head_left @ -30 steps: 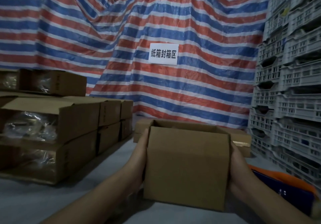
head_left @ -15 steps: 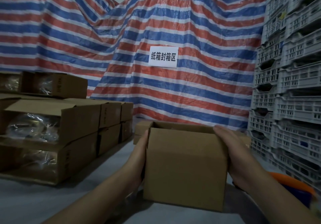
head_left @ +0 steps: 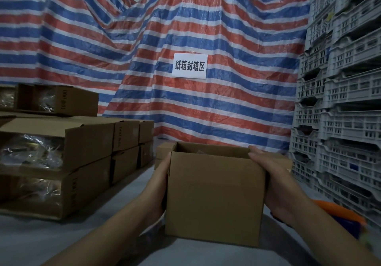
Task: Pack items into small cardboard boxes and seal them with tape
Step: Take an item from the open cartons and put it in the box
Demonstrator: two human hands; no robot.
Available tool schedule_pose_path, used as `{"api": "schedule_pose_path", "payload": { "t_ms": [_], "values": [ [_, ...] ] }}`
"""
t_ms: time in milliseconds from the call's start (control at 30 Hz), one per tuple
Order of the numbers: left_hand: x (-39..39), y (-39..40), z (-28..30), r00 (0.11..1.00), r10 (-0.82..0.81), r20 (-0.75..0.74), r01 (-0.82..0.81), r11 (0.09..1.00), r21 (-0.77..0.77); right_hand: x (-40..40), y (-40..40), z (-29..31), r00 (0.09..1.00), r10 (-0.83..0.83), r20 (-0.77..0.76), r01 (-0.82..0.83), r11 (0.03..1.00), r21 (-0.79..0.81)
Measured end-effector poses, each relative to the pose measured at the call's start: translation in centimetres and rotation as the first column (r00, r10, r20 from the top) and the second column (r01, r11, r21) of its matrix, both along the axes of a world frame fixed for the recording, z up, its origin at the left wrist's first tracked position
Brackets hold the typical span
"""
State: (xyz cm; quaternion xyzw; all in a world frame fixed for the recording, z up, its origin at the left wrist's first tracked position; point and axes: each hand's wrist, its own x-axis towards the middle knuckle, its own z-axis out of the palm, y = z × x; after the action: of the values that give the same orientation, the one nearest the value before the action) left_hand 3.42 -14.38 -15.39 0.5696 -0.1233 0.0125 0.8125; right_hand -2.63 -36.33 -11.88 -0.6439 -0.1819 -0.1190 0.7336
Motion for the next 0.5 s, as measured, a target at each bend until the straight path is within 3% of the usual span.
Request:
{"api": "schedule_pose_path", "payload": {
  "t_ms": [333,500],
  "values": [
    [-0.20,0.62,0.29,0.992,-0.124,-0.004,0.124,0.992,-0.016,0.22,0.14,0.00,0.999,-0.034,-0.016,0.035,0.998,0.054],
    [-0.26,0.19,0.43,0.992,-0.094,-0.081,0.102,0.989,0.105,0.56,-0.17,-0.11,1.000,-0.006,-0.005,0.007,0.999,0.052]
  ]
}}
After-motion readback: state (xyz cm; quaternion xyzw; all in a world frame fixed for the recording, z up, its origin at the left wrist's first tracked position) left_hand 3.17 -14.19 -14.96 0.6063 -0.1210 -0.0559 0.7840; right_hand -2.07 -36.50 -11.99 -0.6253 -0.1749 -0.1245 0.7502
